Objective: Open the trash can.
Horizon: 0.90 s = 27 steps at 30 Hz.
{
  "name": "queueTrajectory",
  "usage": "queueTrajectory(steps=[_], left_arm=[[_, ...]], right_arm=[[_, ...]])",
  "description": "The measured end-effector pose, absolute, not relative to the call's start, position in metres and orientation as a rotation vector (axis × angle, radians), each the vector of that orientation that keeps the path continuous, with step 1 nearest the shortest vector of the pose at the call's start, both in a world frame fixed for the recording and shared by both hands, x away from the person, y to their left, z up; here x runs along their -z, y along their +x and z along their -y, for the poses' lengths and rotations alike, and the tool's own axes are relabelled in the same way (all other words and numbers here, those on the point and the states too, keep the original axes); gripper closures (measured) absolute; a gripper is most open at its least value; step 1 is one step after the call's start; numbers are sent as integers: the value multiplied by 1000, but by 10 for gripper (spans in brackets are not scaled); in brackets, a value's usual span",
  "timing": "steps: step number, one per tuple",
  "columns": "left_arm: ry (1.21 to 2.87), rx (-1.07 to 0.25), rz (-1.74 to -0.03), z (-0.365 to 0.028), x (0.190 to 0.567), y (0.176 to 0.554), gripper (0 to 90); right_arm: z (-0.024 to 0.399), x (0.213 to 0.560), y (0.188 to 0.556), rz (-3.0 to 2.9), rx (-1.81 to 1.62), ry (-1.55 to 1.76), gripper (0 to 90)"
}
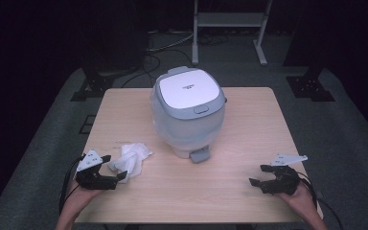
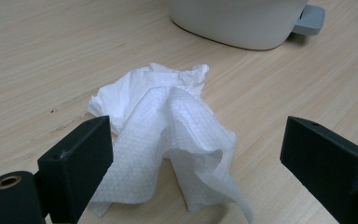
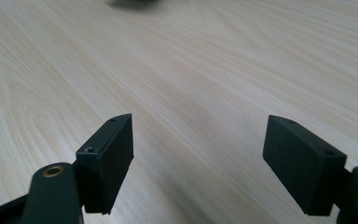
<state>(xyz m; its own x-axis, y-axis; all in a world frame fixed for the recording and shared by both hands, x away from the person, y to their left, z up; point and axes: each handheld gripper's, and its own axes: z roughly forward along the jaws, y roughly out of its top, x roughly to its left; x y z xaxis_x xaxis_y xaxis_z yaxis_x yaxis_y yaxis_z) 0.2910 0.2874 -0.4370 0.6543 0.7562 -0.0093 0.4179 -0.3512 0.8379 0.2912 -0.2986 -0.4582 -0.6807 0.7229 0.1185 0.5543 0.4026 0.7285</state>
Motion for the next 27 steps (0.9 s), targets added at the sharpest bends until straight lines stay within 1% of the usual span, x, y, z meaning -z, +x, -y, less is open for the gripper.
queueTrajectory(steps=[9, 27], left_arm=[[1979, -470, -918, -289, 436, 292, 85], [1974, -467, -911, -290, 435, 291, 85]], right_arm=[[284, 448, 305, -2483, -1132, 1089, 238], [240, 431, 323, -2536, -1167, 977, 242]])
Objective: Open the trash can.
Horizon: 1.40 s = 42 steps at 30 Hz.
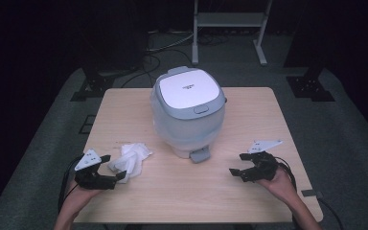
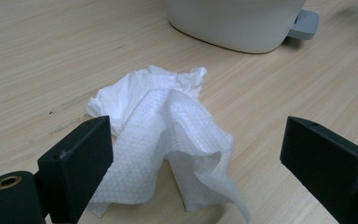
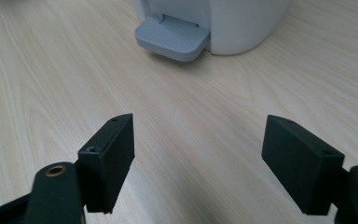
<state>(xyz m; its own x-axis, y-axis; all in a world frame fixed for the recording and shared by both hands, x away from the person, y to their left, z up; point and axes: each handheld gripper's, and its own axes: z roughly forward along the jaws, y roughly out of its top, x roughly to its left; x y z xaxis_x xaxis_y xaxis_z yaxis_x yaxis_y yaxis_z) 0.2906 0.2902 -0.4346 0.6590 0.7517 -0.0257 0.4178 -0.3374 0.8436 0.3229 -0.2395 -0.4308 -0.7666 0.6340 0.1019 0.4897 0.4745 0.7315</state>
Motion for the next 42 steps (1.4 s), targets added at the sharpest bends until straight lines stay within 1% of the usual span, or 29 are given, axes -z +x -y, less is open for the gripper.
queueTrajectory(steps=[39, 42], left_arm=[[1975, -456, -930, -293, 435, 290, 85], [1978, -456, -929, -292, 436, 290, 85]], right_arm=[[188, 427, 345, -2607, -1167, 858, 247], [184, 427, 347, -2613, -1167, 844, 290]])
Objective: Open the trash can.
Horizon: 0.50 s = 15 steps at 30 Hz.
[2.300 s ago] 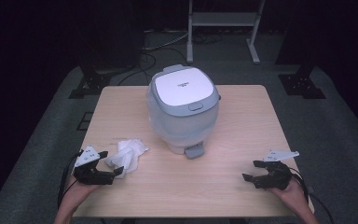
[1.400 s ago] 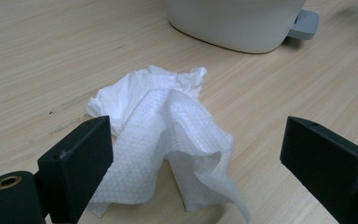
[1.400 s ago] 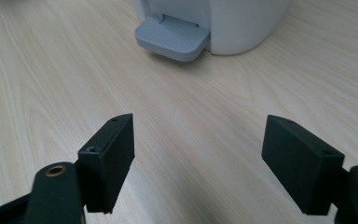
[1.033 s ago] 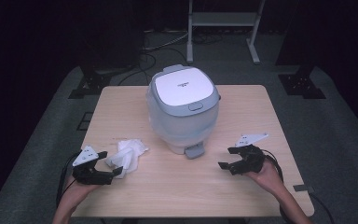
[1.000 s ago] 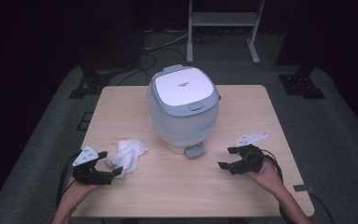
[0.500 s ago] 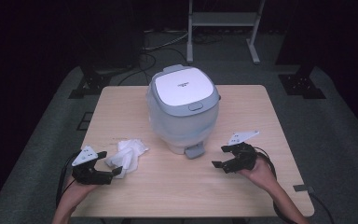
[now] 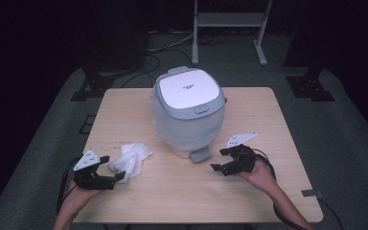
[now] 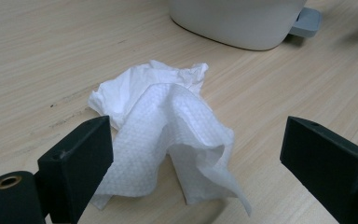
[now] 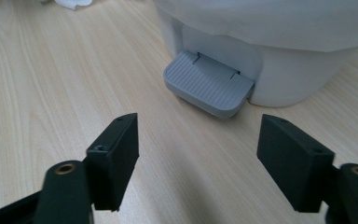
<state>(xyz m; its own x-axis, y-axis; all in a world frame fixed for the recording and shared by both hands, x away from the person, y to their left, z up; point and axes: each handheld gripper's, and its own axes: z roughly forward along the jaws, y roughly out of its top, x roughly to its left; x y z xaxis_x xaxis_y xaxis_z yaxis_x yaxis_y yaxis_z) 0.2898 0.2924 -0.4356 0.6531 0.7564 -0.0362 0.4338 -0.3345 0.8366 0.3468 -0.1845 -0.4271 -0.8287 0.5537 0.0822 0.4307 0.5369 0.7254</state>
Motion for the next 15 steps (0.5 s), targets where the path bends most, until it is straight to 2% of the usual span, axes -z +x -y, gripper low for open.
queueTrajectory(steps=[6, 15], left_arm=[[1989, -447, -931, -293, 438, 290, 85], [1986, -449, -930, -292, 437, 290, 85]], right_arm=[[178, 430, 351, -2620, -1159, 836, 329], [168, 431, 356, -2633, -1166, 821, 464]])
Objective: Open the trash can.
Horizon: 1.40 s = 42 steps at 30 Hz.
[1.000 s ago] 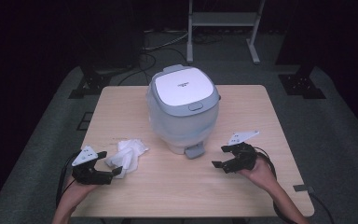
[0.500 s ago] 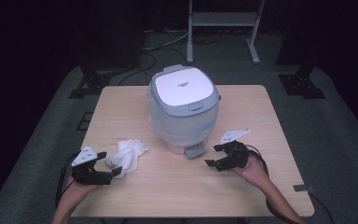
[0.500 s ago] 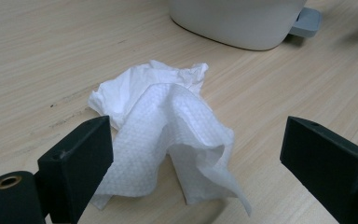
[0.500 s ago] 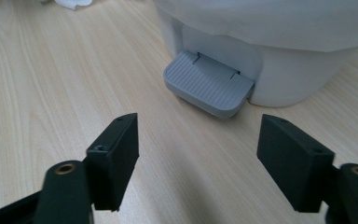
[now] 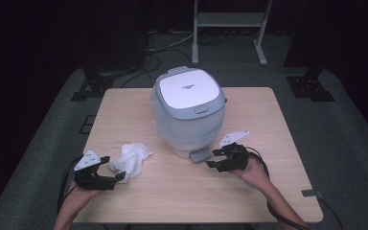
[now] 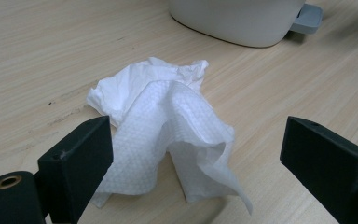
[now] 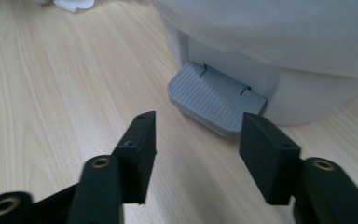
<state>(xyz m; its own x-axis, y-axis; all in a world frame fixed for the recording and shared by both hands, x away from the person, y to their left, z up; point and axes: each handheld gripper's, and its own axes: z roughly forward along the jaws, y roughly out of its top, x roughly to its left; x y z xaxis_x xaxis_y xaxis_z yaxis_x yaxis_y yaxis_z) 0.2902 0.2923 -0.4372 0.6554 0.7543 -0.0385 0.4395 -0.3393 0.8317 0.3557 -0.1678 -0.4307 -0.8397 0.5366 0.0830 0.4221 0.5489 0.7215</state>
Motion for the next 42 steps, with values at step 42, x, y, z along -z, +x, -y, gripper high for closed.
queueTrajectory(steps=[42], left_arm=[[1993, -441, -935, -290, 438, 291, 85]], right_arm=[[133, 447, 379, -2562, -1082, 847, 762]])
